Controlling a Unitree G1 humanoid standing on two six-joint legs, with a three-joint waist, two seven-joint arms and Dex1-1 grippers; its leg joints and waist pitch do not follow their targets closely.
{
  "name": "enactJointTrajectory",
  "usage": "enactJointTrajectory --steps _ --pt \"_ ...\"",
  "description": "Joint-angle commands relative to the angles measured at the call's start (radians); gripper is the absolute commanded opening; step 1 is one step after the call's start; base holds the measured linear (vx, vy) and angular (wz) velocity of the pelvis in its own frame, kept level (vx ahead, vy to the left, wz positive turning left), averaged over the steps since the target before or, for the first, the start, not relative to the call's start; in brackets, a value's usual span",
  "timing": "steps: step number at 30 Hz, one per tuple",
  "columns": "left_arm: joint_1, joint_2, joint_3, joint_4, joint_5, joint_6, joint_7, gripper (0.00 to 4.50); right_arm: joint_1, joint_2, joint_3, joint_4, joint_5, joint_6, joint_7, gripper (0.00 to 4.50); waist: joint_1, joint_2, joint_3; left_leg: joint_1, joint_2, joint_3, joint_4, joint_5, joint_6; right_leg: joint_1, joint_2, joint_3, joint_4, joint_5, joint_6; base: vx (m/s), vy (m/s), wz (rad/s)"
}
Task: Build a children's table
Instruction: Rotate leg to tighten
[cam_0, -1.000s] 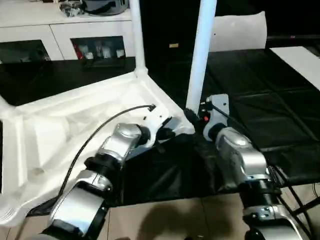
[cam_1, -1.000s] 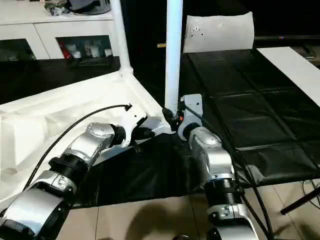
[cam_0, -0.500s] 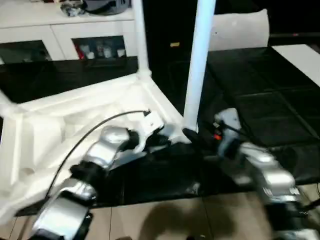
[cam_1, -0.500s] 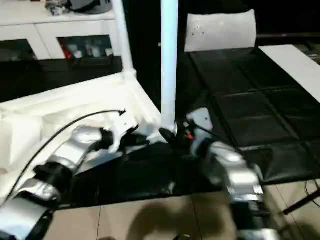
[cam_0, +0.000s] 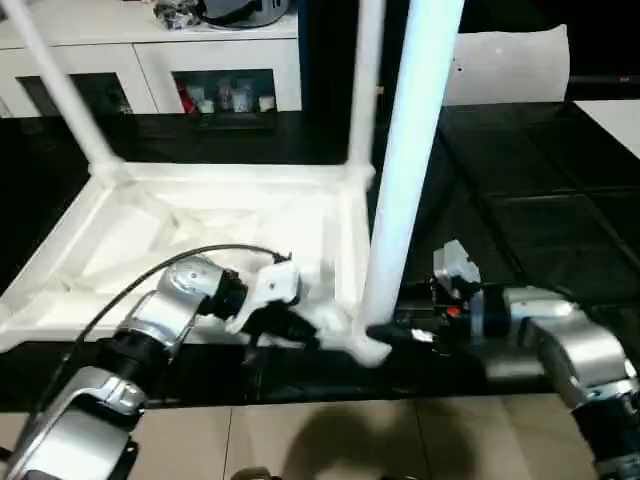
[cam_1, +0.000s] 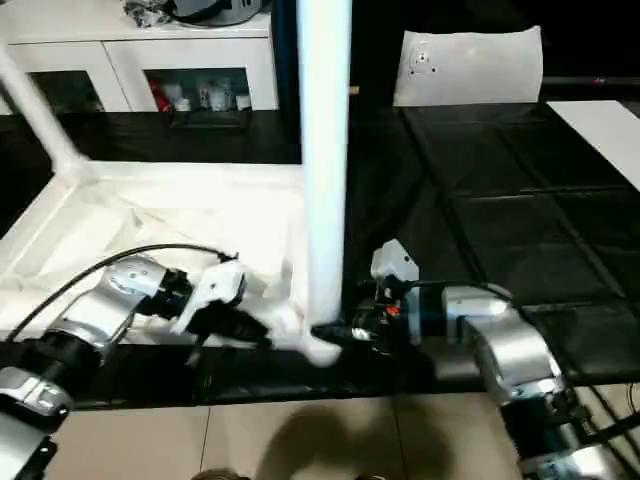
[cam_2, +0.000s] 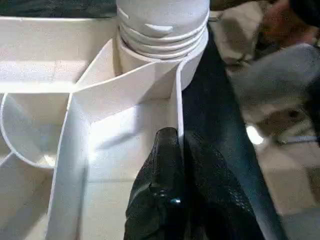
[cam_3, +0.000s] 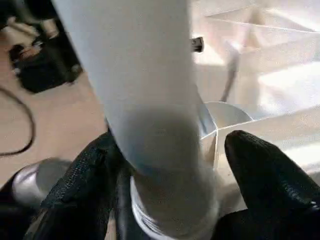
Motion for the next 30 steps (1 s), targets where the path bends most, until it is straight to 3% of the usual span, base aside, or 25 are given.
enactJointTrajectory --steps 1,13,16,23,25,27,30 --pt "0.002 0.004 -0.043 -0.025 0.019 -0.017 -0.05 0.0 -0.013 -0.007 0.025 -0.002 0.014 0.016 0.039 3.19 -0.002 -0.013 -0.059 0.002 0.062 -0.016 -0.071 -0.18 0.071 0.055 -0.078 0.062 -0.08 -0.411 -0.127 0.0 0.0 0.0" --pt "-0.007 0.019 -0.048 -0.012 0.024 -0.037 -0.08 0.0 -0.034 -0.016 0.055 0.012 0.021 0.027 0.11 2.1 0.001 -0.01 -0.063 0.001 0.062 -0.018 -0.071 -0.173 0.06 0.057 -0.077 0.061 -0.076 -0.383 -0.13 0.0 0.0 0.0" --pt "-0.006 0.016 -0.045 -0.005 0.027 -0.043 -0.076 0.0 -0.031 -0.007 0.057 0.012 0.018 0.022 0.11 2.03 0.001 -0.007 -0.063 0.001 0.062 -0.018 -0.071 -0.174 0.058 0.056 -0.077 0.061 -0.075 -0.375 -0.132 0.0 0.0 0.0" --pt "-0.006 -0.018 -0.019 -0.007 0.001 0.005 -0.026 0.0 0.004 0.021 0.039 -0.035 0.046 0.058 0.059 1.98 0.001 -0.011 -0.062 0.001 0.062 -0.017 -0.071 -0.172 0.058 0.057 -0.076 0.061 -0.076 -0.375 -0.133 0.0 0.0 0.0" --pt "-0.016 -0.042 -0.003 -0.001 -0.003 0.035 0.022 0.0 0.017 0.054 0.02 -0.045 0.035 0.061 -0.024 1.98 0.003 -0.012 -0.061 0.003 0.062 -0.017 -0.072 -0.177 0.055 0.055 -0.077 0.061 -0.08 -0.404 -0.122 0.0 0.0 0.0" --pt "-0.031 -0.071 0.013 0.008 -0.003 0.074 0.08 0.0 0.018 0.112 0.0 -0.026 -0.009 0.027 -0.152 1.98 -0.006 -0.013 -0.055 0.005 0.054 -0.019 -0.074 -0.206 0.036 0.052 -0.077 0.055 -0.091 -0.488 -0.093 0.0 0.0 0.0" --pt "-0.056 -0.125 0.034 0.043 0.006 0.12 0.183 0.0 -0.014 0.196 -0.028 0.022 -0.052 0.055 -0.332 1.95 -0.022 -0.015 -0.052 0.008 0.042 -0.02 -0.07 -0.229 0.019 0.048 -0.075 0.046 -0.108 -0.591 -0.044 0.0 0.0 0.0"
